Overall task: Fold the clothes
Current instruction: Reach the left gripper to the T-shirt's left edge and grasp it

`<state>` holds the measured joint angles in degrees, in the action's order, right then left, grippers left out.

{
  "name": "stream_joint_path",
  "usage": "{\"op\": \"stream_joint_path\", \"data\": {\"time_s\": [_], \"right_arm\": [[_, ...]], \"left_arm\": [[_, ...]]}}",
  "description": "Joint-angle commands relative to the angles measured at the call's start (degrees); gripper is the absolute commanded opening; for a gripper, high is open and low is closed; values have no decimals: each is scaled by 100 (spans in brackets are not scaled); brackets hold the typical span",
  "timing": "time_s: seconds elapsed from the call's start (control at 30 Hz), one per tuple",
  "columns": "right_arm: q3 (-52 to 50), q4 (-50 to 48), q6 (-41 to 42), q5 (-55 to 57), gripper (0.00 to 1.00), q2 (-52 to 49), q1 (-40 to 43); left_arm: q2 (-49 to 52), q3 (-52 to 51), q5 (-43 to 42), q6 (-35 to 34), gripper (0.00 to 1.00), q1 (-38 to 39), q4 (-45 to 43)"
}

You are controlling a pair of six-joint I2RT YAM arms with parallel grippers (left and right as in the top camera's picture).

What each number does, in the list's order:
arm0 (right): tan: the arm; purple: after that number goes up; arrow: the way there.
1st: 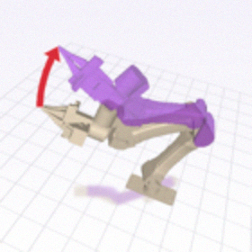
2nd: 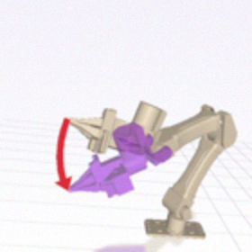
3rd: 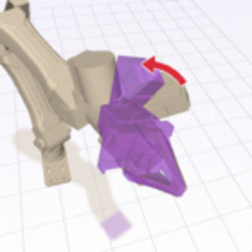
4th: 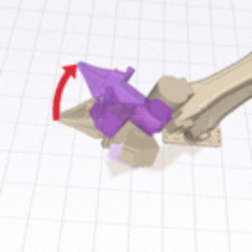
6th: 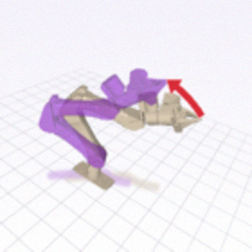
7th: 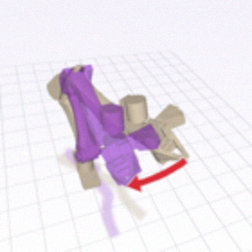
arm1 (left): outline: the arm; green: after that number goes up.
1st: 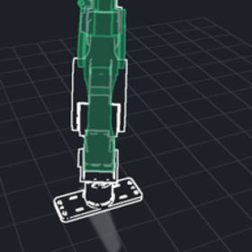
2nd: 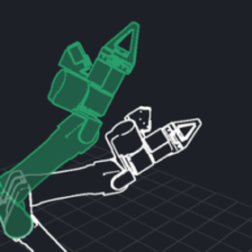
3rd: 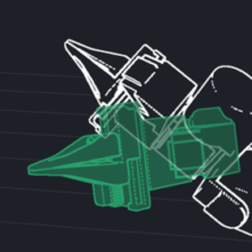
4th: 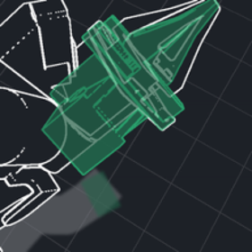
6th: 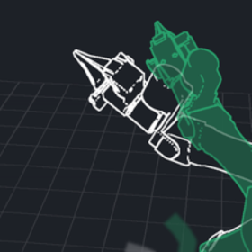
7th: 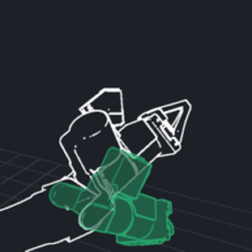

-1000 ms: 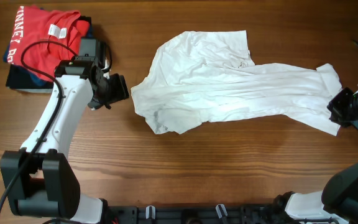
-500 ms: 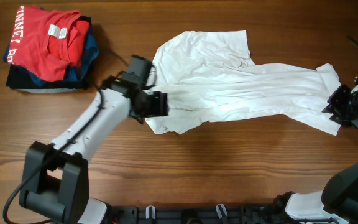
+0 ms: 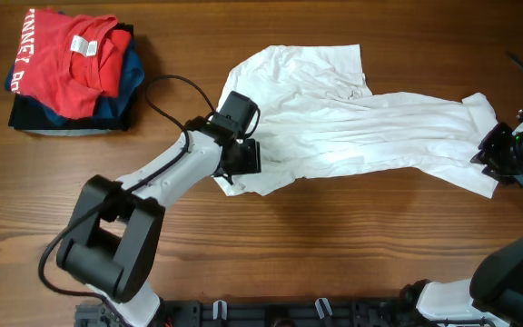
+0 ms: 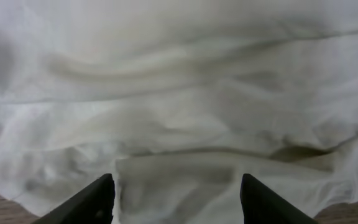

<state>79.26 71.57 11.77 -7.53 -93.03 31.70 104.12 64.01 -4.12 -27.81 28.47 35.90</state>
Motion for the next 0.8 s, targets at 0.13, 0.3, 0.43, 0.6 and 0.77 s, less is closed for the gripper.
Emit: {"op": "stream_joint_path", "data": {"time_s": [0.13,0.3,0.43,0.6,0.77], "right_arm": [[-26,-37,-109,-92,31,0,-2],[-26,33,-111,-114,26,0,-2],[-26,229,-111,-162,17,48,-2],[-24,404,-129,-417,16,455,-2],[-24,616,-136,-411,20,1123,-2]], "left_arm": [[107,-26,-52,-315,30,-24,-101],[52,48,-79,-315,4,-120,114],[-398,680,-74,-302,4,-538,1189],[-1375,1309,-74,-240,4,-1010,1764],[-2170,1329,-74,-245,4,-1117,1755]]}}
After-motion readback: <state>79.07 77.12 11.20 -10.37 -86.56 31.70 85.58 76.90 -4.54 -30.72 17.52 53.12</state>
